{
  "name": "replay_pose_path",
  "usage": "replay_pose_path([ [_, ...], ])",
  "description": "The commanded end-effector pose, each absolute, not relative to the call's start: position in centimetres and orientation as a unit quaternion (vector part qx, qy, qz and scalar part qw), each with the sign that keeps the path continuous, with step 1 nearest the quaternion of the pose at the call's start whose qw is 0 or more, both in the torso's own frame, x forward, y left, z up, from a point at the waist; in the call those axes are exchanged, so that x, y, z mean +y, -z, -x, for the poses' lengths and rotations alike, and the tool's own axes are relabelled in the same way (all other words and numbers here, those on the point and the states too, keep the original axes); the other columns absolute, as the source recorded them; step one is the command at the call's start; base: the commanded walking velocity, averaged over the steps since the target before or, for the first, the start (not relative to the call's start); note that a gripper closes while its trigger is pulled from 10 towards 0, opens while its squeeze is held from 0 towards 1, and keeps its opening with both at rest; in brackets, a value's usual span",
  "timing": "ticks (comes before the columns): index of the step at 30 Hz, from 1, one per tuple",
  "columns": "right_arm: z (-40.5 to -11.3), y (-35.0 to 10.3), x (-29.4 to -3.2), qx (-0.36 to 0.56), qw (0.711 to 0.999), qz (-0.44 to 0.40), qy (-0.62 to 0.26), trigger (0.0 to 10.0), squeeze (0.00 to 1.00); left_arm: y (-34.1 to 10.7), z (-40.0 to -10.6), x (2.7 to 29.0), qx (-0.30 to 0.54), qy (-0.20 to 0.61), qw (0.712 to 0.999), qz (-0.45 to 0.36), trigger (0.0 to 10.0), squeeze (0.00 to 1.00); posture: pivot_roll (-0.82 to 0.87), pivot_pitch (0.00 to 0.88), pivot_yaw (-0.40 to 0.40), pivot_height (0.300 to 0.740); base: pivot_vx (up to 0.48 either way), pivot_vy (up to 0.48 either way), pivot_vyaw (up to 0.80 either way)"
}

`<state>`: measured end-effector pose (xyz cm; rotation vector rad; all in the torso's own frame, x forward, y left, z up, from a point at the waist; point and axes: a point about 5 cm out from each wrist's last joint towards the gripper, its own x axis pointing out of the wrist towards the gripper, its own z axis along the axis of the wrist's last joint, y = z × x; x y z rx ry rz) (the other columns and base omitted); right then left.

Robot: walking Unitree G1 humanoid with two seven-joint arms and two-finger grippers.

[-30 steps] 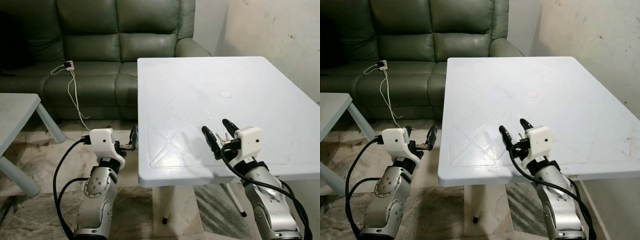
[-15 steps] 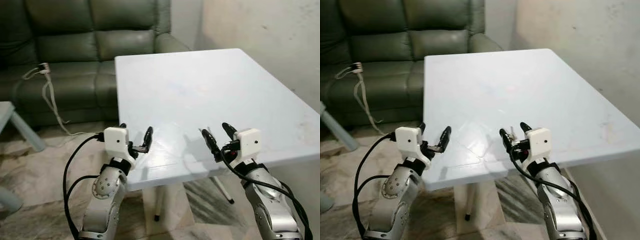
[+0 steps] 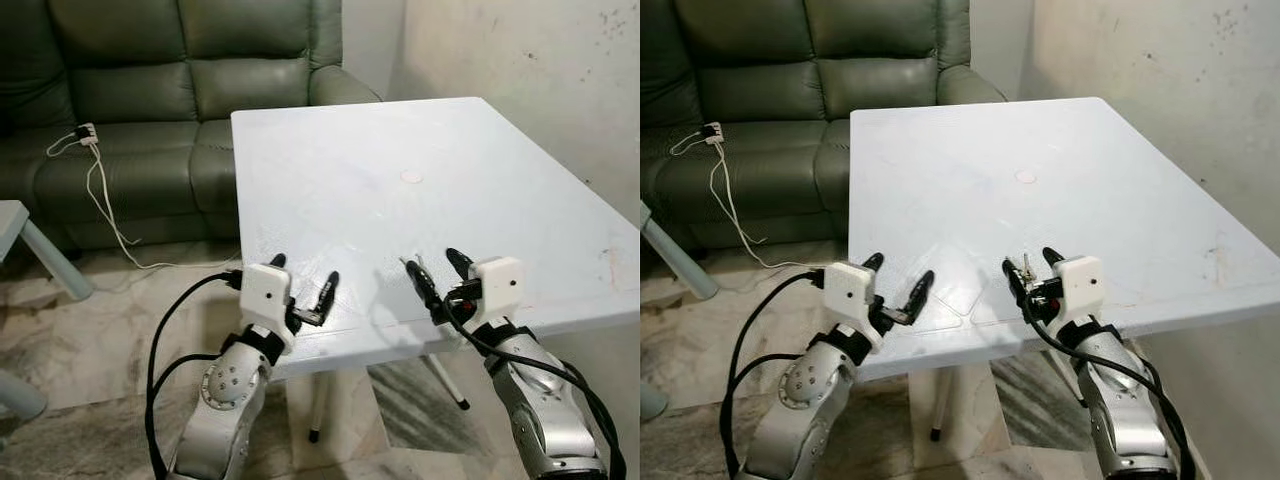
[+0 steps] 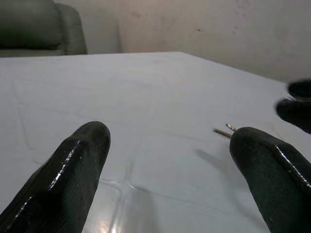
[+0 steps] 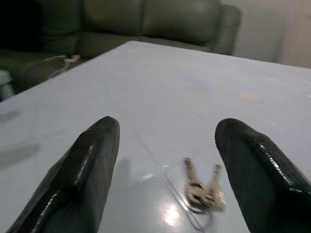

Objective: Hang keys on a hook

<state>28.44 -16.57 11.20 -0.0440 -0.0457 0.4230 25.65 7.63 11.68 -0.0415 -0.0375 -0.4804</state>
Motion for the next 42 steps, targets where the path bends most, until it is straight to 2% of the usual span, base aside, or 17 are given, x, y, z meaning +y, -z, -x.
replay_pose_path([
  [1,-28.7,-11.2,-16.3,-0.017,0.973,0.030,-0.229,10.0,0.00,-11.9,-25.4,7.2,-0.021,0.255,0.967,0.011,10.0,0.00,0.05,0.021,-0.056,0.740,0.000,0.000,0.00],
  [7,-29.2,-10.8,-14.0,0.000,0.962,0.012,-0.272,10.0,0.00,-12.1,-25.7,7.2,-0.022,0.258,0.966,0.006,10.0,0.00,0.05,0.026,-0.055,0.740,0.000,0.000,0.00],
  [16,-29.9,-10.1,-12.2,0.025,0.966,-0.042,-0.255,10.0,0.00,-12.1,-25.4,7.2,-0.018,0.259,0.966,0.005,10.0,0.00,0.05,0.033,-0.053,0.740,0.000,0.000,0.00],
  [21,-30.4,-10.2,-12.1,0.027,0.970,-0.056,-0.234,10.0,0.00,-12.0,-25.4,7.2,-0.017,0.258,0.966,0.006,10.0,0.00,0.05,0.036,-0.055,0.740,0.000,0.000,0.00],
  [31,-31.6,-9.5,-13.5,0.068,0.986,-0.070,-0.134,10.0,0.00,-11.9,-25.2,7.2,-0.013,0.253,0.967,0.011,10.0,0.00,0.06,0.037,-0.067,0.740,0.000,0.000,0.00],
  [42,-31.8,-9.1,-13.5,0.097,0.985,-0.112,-0.091,10.0,0.00,-11.9,-25.1,7.1,-0.012,0.252,0.967,0.016,10.0,0.00,0.06,0.031,-0.069,0.740,0.000,0.000,0.00],
])
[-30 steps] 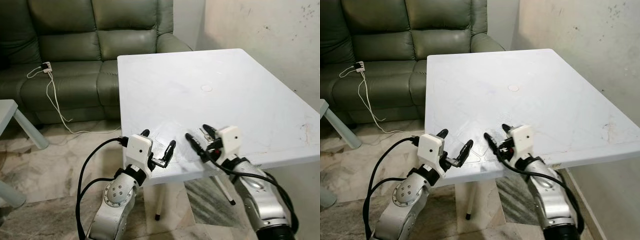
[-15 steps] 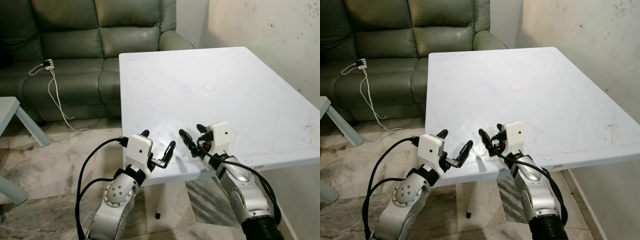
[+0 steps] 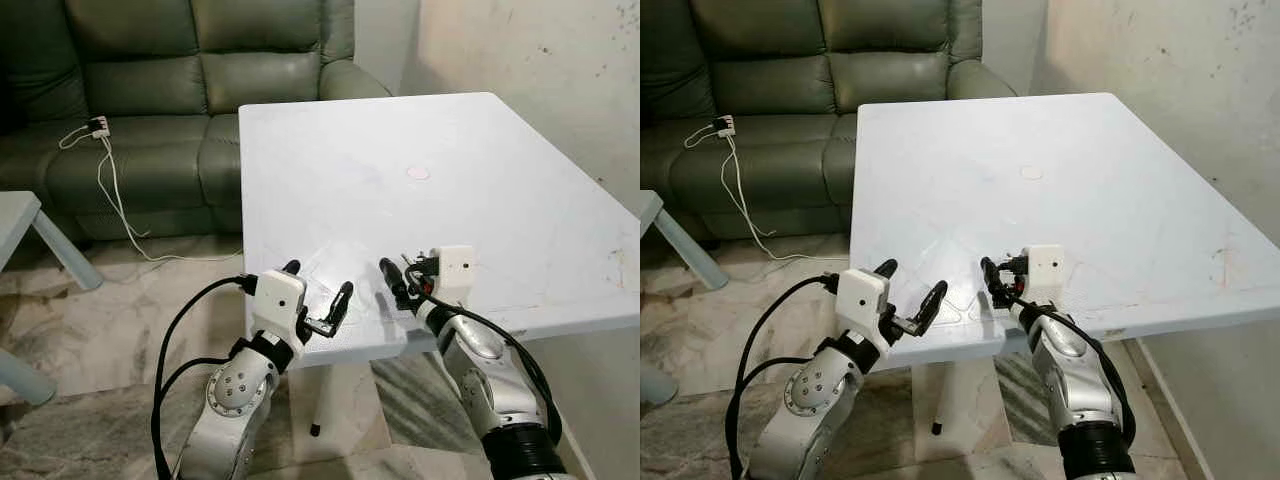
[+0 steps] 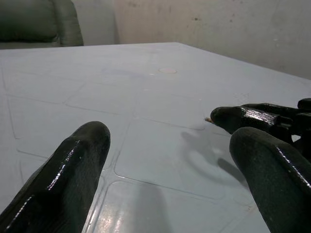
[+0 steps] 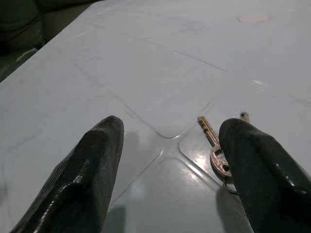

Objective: Hang keys on a hook

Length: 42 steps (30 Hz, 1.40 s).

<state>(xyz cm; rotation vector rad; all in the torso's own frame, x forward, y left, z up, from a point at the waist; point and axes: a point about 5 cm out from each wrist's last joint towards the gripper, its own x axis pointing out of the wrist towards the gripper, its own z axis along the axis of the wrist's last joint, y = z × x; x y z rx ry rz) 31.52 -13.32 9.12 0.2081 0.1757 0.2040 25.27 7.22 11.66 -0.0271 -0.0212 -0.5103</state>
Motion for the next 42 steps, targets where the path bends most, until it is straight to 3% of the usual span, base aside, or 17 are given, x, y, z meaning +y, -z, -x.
replay_pose_path([
  [1,-31.8,-9.1,-13.6,0.099,0.985,-0.115,-0.088,10.0,0.00,-11.8,-25.1,7.1,-0.012,0.252,0.967,0.016,10.0,0.00,0.06,0.030,-0.069,0.740,0.000,0.000,0.00],
  [19,-32.3,-8.9,-14.5,0.100,0.990,-0.102,-0.015,10.0,0.00,-11.8,-25.0,7.0,-0.010,0.253,0.967,0.016,10.0,0.00,0.06,0.022,-0.069,0.740,0.000,0.000,0.00],
  [38,-31.8,-6.6,-14.1,0.176,0.976,-0.126,-0.004,10.0,0.00,-11.8,-24.9,7.1,-0.007,0.247,0.969,0.016,10.0,0.00,0.06,0.041,-0.071,0.740,0.000,0.000,0.00],
  [39,-31.8,-6.6,-14.1,0.175,0.977,-0.125,-0.003,6.4,0.00,-11.8,-24.9,7.1,-0.008,0.247,0.969,0.016,10.0,0.00,0.06,0.042,-0.071,0.740,0.000,0.000,0.00],
  [40,-31.8,-6.6,-14.1,0.174,0.977,-0.124,-0.002,3.9,0.00,-11.8,-24.9,7.1,-0.008,0.246,0.969,0.016,10.0,0.00,0.06,0.043,-0.071,0.740,0.000,0.000,0.00],
  [41,-31.8,-6.7,-14.1,0.173,0.977,-0.123,-0.001,3.9,0.00,-11.8,-24.9,7.1,-0.007,0.246,0.969,0.016,10.0,0.00,0.06,0.043,-0.071,0.740,0.000,0.000,0.00],
  [42,-31.8,-6.7,-14.2,0.173,0.977,-0.123,-0.001,0.0,0.00,-11.8,-24.9,7.1,-0.007,0.246,0.969,0.016,10.0,0.00,0.07,0.044,-0.071,0.740,0.000,0.000,0.00],
])
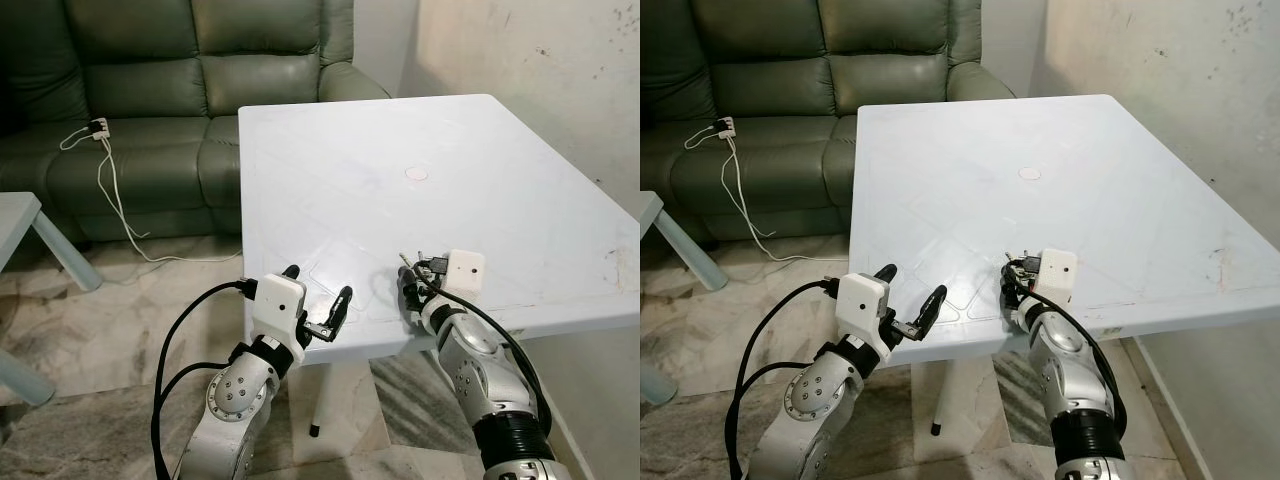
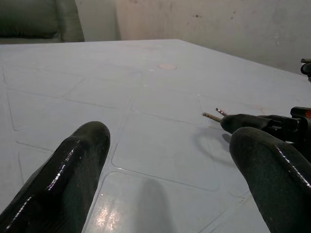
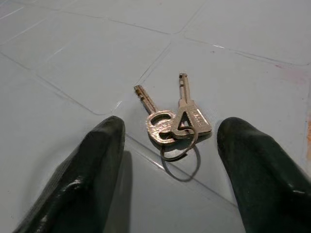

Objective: Hang keys on a hook

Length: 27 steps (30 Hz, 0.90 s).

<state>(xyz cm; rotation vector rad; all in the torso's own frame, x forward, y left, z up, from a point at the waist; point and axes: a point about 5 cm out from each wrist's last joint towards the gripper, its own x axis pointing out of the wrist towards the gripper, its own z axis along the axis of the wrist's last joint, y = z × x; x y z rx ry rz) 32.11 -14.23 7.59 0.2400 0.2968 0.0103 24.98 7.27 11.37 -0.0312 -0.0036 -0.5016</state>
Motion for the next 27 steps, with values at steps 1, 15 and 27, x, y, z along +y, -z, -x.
replay_pose_path([
  [1,-31.81,-6.67,-14.15,0.173,0.977,-0.125,-0.002,0.0,0.00,-11.80,-24.90,7.12,-0.008,0.246,0.969,0.016,10.0,0.00,0.06,0.046,-0.072,0.740,0.000,0.000,0.00],
  [15,-31.62,-6.85,-14.54,0.160,0.981,-0.106,-0.011,0.0,0.00,-11.83,-24.92,7.22,-0.008,0.244,0.970,0.016,10.0,0.00,0.06,0.050,-0.072,0.740,0.000,0.000,0.00],
  [27,-30.91,-6.91,-14.69,0.136,0.988,-0.051,-0.048,0.0,0.00,-11.82,-24.99,7.21,-0.008,0.244,0.970,0.014,10.0,0.00,0.06,0.043,-0.071,0.740,0.000,0.000,0.00],
])
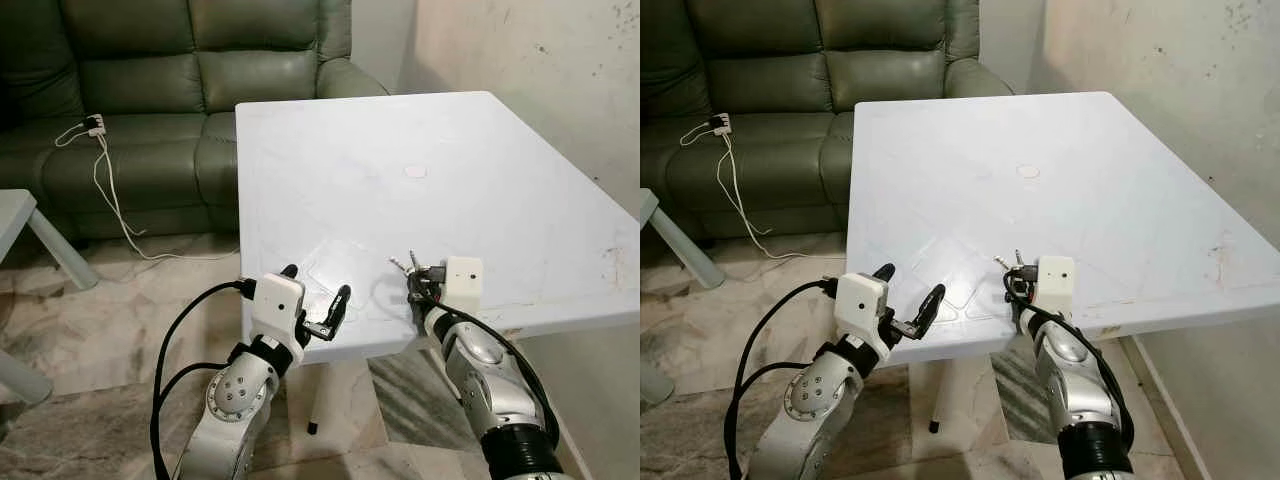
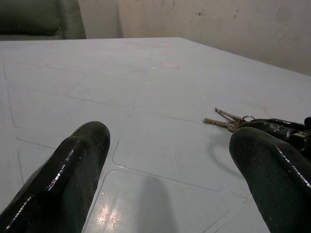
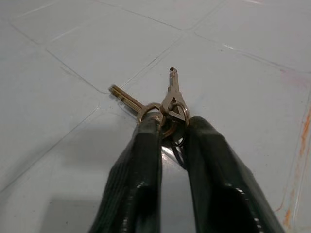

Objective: Hang keys on a hook

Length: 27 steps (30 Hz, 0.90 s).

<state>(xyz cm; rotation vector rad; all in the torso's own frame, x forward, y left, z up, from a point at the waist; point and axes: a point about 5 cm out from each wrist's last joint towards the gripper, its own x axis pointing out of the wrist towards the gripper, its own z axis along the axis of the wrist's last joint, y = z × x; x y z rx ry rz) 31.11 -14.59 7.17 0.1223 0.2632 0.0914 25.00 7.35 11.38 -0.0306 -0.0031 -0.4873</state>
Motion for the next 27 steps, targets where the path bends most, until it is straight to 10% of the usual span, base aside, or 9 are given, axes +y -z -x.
replay_pose_path([
  [1,-30.9,-6.9,-14.7,0.137,0.988,-0.052,-0.047,0.0,0.00,-11.8,-25.0,7.2,-0.008,0.244,0.970,0.014,10.0,0.00,0.06,0.043,-0.071,0.740,0.000,0.000,0.00],
  [5,-31.0,-7.0,-14.7,0.132,0.989,-0.046,-0.049,0.0,0.00,-11.8,-25.0,7.1,-0.009,0.246,0.969,0.014,10.0,0.00,0.06,0.037,-0.069,0.740,0.000,0.000,0.00],
  [6,-31.0,-7.0,-14.7,0.131,0.989,-0.046,-0.051,1.4,0.00,-11.8,-25.0,7.1,-0.009,0.246,0.969,0.014,10.0,0.00,0.06,0.037,-0.069,0.740,0.000,0.000,0.00],
  [7,-31.0,-7.1,-14.6,0.126,0.989,-0.048,-0.057,0.0,0.00,-11.9,-25.0,7.1,-0.009,0.247,0.969,0.014,10.0,0.00,0.06,0.037,-0.069,0.740,0.000,0.000,0.00],
  [21,-31.1,-8.0,-14.6,0.088,0.993,-0.045,-0.063,0.0,0.00,-11.8,-25.0,7.1,-0.009,0.247,0.969,0.011,10.0,0.00,0.06,0.023,-0.066,0.740,0.000,0.000,0.00],
  [23,-31.2,-8.7,-14.6,0.062,0.994,-0.049,-0.072,3.5,0.00,-11.8,-25.1,7.2,-0.010,0.245,0.969,0.011,10.0,0.00,0.06,0.024,-0.066,0.740,0.000,0.000,0.00],
  [26,-31.1,-10.1,-14.6,0.012,0.994,-0.063,-0.088,5.4,0.00,-12.0,-25.4,7.5,-0.012,0.235,0.972,0.015,10.0,0.00,0.06,0.028,-0.065,0.740,0.000,0.000,0.00],
  [27,-31.1,-10.9,-14.6,-0.009,0.992,-0.084,-0.097,0.0,0.00,-12.1,-25.6,7.6,-0.012,0.232,0.973,0.016,10.0,0.00,0.06,0.030,-0.066,0.740,0.000,0.000,0.00],
])
